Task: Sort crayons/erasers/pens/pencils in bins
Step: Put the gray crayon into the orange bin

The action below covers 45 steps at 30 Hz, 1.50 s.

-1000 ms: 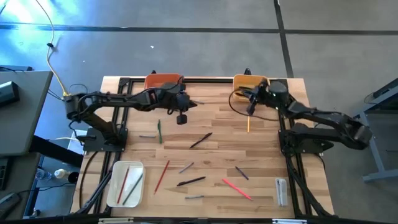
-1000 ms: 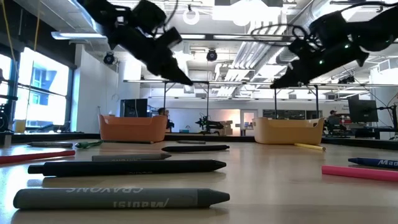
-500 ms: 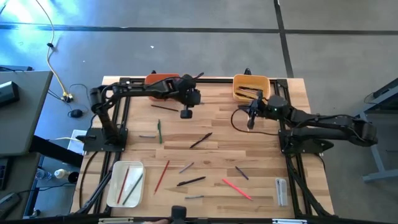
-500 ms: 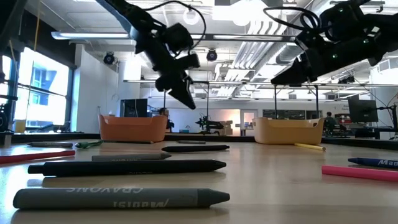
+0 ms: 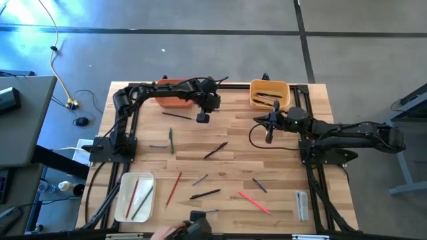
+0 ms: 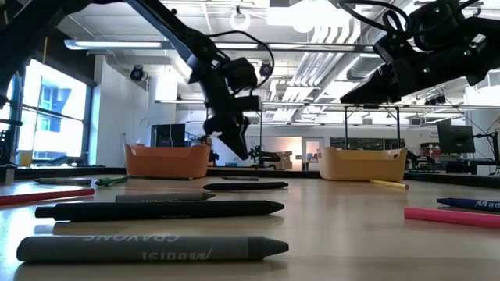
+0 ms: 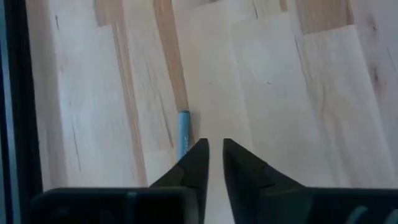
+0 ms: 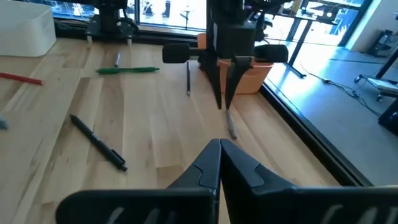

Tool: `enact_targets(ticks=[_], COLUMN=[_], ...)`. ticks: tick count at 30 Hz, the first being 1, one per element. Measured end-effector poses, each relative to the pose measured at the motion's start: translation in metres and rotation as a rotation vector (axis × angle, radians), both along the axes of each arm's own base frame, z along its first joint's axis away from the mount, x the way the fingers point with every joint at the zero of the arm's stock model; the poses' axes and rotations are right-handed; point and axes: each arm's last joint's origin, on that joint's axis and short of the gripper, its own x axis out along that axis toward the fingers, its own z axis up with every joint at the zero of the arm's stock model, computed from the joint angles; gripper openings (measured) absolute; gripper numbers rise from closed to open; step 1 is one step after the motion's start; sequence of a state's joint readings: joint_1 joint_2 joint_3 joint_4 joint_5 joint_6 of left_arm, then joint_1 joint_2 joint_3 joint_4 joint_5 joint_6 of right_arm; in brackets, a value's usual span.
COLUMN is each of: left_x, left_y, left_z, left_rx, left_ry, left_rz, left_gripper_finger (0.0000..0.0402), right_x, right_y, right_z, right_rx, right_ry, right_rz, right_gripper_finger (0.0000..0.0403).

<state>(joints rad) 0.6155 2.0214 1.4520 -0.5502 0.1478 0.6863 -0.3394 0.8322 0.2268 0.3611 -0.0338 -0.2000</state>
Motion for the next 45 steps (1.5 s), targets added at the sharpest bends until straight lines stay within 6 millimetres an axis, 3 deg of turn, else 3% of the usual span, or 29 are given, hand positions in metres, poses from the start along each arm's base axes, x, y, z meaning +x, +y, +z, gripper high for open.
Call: enact_targets(ticks=[8,13,35,45], left_x=[0.000,-0.002,-0.014,-0.008], left_y=[0.011,0.020,0.031,0.037], left_z=[-0.017,-0.021,-0.024,-0.041], left_rx=[0.006,0.016,-0.003,-0.052], left_ry=[0.007,-0.006,0.026,0.104], left_rz=[0.022,0.048,0.096,0.094], left_gripper_finger=[0.0114,0.0135,0.0108,0.0108], right_x=[0.000,0.000,0.000,0.000], right_y=[0.000,0.000,0.000,0.000], right_z=[0.000,0.000,0.000,0.001], right_rx=[-0.008,-0.007,-0.007,-0.009], right_ry=[0.000,0.000,-0.001,-0.007], right_rz=[0.003,0.003,0.004,0.004], right_gripper_finger=[0.0000,0.0000,0.0000,0.0000])
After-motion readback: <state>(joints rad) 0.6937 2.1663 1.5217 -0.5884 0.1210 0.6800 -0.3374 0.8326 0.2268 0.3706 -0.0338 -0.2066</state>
